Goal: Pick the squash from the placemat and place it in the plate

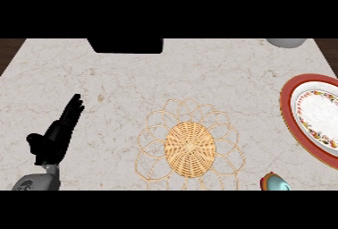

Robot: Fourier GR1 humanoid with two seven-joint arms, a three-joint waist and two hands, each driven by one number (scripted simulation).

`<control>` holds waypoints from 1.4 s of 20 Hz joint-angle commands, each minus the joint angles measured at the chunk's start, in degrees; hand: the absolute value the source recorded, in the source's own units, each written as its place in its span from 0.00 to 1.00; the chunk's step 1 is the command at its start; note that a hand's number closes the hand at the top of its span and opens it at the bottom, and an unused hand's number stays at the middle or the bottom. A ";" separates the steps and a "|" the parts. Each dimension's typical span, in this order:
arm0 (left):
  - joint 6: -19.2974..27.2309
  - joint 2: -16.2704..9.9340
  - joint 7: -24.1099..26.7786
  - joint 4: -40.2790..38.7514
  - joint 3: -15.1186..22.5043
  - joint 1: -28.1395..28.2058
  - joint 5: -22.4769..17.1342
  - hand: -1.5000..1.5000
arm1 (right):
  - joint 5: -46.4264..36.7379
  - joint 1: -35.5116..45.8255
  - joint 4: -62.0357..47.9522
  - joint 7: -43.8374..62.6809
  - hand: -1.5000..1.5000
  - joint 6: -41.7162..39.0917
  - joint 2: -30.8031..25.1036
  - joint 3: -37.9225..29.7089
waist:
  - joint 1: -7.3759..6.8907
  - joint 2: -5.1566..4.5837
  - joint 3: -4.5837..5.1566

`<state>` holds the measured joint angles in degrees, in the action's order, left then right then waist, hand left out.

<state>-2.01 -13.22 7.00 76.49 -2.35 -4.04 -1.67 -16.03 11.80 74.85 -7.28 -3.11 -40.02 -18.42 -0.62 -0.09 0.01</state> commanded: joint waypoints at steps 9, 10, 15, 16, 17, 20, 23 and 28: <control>-1.75 -0.62 -2.21 3.53 -1.56 0.98 -0.46 0.50 | 0.97 8.47 -13.54 2.37 0.00 4.46 8.21 -1.86 | 0.07 0.07 -0.06; -3.42 -0.52 -0.87 4.13 -1.41 3.40 -1.35 0.50 | 2.87 7.55 -14.53 -0.28 0.00 3.43 7.05 -3.99 | 0.13 0.09 -0.05; -1.43 0.79 -0.50 0.60 -1.04 0.46 0.30 0.50 | 13.18 7.41 -14.55 -1.23 0.00 1.00 6.28 -13.20 | 1.11 0.14 -0.03; 0.11 1.19 0.90 1.26 -1.12 1.94 1.41 0.50 | 15.03 9.14 -15.76 -0.13 0.00 -0.10 5.69 -14.43 | 0.75 0.13 -0.03; -3.05 -0.68 1.60 -2.03 -3.07 0.07 -1.00 0.50 | 18.18 7.47 -16.17 -1.73 0.00 -3.32 4.91 -16.60 | 1.32 0.10 -0.02; -0.39 1.82 -0.35 2.40 -1.37 2.45 0.14 0.50 | 23.25 7.41 -23.73 -3.90 0.00 -9.80 -0.35 -21.85 | 0.68 0.09 -0.09; -0.74 0.59 1.39 -1.54 -2.59 -0.37 0.90 0.50 | 25.79 3.73 -29.17 -9.71 0.00 -15.71 -3.27 -24.83 | 0.98 -0.01 -0.07; -2.50 -0.21 -0.72 3.04 -2.07 1.76 0.05 0.50 | 25.11 -1.34 -43.11 -23.02 0.00 -27.71 -11.98 -27.28 | 0.33 -0.16 -0.24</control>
<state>-4.28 -13.16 7.20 78.45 -4.26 -2.08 -1.48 7.87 13.39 39.31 -23.68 -22.16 -46.07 -43.45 -0.16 -0.18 -0.17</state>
